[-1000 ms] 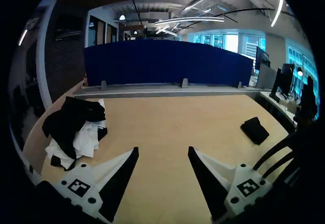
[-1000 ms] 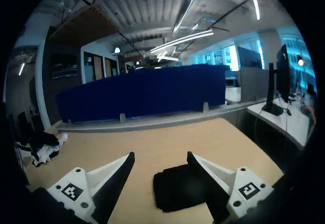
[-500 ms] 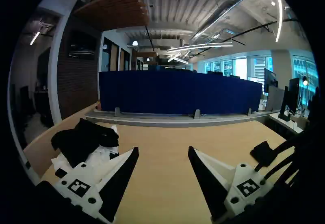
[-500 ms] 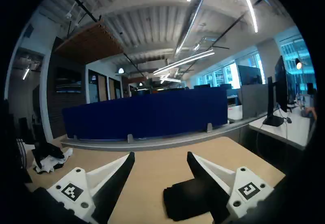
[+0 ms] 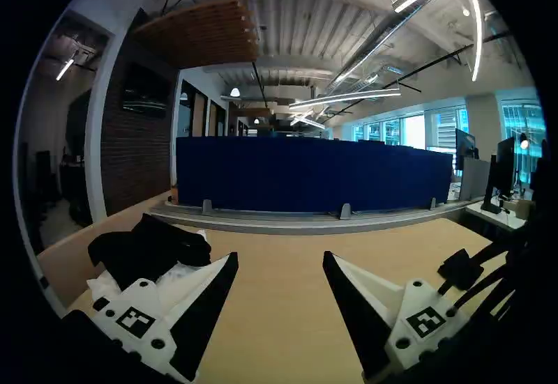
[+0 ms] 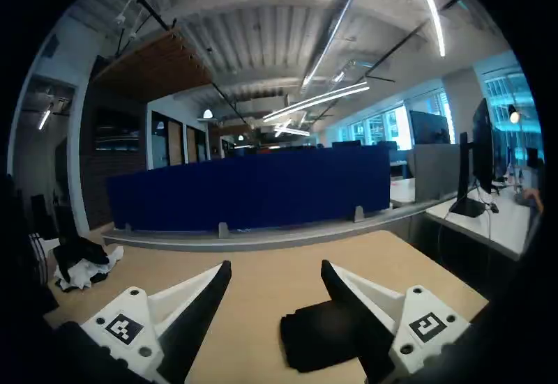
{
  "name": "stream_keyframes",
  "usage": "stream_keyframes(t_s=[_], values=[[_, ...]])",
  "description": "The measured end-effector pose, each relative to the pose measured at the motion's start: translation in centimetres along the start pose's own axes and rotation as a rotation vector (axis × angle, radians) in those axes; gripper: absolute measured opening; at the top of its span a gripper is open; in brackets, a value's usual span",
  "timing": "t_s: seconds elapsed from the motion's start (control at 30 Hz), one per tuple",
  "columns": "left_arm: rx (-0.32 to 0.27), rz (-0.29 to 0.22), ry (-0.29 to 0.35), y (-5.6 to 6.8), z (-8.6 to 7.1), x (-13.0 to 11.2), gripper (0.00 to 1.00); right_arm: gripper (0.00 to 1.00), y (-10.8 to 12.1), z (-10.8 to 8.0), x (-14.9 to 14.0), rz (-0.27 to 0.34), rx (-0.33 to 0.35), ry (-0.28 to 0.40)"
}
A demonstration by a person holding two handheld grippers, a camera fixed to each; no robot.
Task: Fold towel
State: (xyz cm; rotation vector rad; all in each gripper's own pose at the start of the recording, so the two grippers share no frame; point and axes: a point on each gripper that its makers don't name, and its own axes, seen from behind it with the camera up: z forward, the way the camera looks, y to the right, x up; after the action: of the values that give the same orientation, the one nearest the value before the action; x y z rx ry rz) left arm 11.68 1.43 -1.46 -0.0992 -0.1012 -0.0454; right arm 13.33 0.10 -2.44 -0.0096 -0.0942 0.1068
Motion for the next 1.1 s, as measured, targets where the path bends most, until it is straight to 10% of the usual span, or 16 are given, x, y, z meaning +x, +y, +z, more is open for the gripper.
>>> stream_keyframes(t_s=[1.1], values=[[0.036,0.025,0.083,0.1,1.2,-8.3,0.9,1.0,3.1,1.8,-4.3,0.032,-0.056,-0.104]])
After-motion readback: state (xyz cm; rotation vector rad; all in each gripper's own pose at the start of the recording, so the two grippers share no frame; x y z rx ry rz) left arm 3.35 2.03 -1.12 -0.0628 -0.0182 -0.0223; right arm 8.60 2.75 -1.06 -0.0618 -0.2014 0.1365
